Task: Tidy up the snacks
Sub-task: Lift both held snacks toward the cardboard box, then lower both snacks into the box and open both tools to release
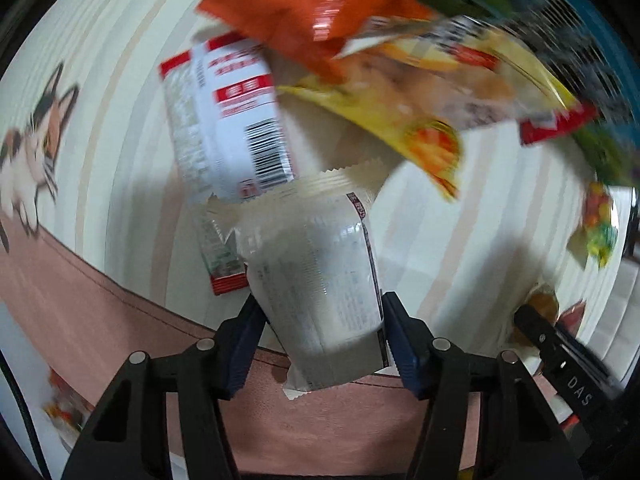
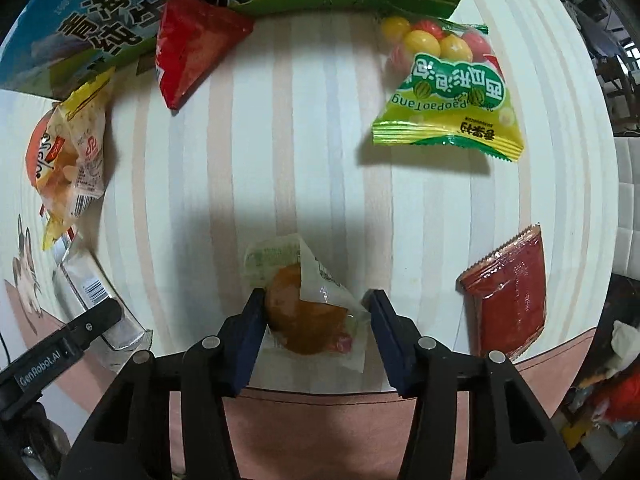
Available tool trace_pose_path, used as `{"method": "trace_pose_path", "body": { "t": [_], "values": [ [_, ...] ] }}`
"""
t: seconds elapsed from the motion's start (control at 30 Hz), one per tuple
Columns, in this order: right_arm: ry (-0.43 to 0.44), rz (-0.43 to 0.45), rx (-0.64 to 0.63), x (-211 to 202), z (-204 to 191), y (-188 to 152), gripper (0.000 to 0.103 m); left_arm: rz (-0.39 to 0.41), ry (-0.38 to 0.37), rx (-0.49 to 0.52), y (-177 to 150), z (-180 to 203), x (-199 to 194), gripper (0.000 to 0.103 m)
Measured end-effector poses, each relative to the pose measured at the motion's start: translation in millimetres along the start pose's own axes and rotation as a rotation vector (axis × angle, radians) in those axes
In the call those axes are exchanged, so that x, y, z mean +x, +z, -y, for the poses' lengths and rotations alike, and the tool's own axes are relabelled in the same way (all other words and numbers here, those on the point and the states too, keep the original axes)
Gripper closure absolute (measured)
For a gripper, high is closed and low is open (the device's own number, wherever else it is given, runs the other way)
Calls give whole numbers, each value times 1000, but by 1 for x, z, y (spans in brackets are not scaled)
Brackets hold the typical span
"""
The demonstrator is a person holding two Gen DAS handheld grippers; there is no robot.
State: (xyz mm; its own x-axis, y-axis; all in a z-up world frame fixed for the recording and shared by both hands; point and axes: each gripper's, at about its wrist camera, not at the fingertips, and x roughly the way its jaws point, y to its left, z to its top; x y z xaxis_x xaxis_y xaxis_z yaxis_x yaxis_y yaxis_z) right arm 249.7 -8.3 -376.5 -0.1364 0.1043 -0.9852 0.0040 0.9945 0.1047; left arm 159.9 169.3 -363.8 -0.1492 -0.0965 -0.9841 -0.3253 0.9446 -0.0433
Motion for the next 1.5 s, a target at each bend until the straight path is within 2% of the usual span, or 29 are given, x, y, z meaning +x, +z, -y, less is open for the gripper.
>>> {"method": "trace_pose_path", "body": {
  "t": [0.1,0.17,0.33,0.6,0.73,0.8,0.9,1.07,1.23,1.4,1.5],
  "values": [
    [6,3,-2,8,3,-14,49,34,44,75,-11,26,-4,47],
    [16,6,3,11,10,-23,49,46,48,100,-17,38,-7,47],
    [59,19,17,-2,21,-31,49,68,17,139,-19,68,-24,47],
    [171,108,23,-65,34,-41,49,173,-65,230,-23,97,-101,47],
    [228,188,14,-118,42,-37,49,243,-105,270,19,104,-156,47],
    [256,219,10,-140,47,-14,49,272,-124,292,36,118,-187,47],
    [291,269,4,-177,53,17,49,310,-131,318,63,115,-218,47],
    [280,335,-12,-218,43,68,49,361,-68,355,125,125,-250,47],
    [240,322,-14,-217,29,121,49,317,3,381,185,126,-238,47],
    [214,237,3,-188,20,163,49,177,84,411,240,123,-196,47],
    [184,186,7,-167,15,178,49,114,129,421,258,119,-171,47]
  ]
}}
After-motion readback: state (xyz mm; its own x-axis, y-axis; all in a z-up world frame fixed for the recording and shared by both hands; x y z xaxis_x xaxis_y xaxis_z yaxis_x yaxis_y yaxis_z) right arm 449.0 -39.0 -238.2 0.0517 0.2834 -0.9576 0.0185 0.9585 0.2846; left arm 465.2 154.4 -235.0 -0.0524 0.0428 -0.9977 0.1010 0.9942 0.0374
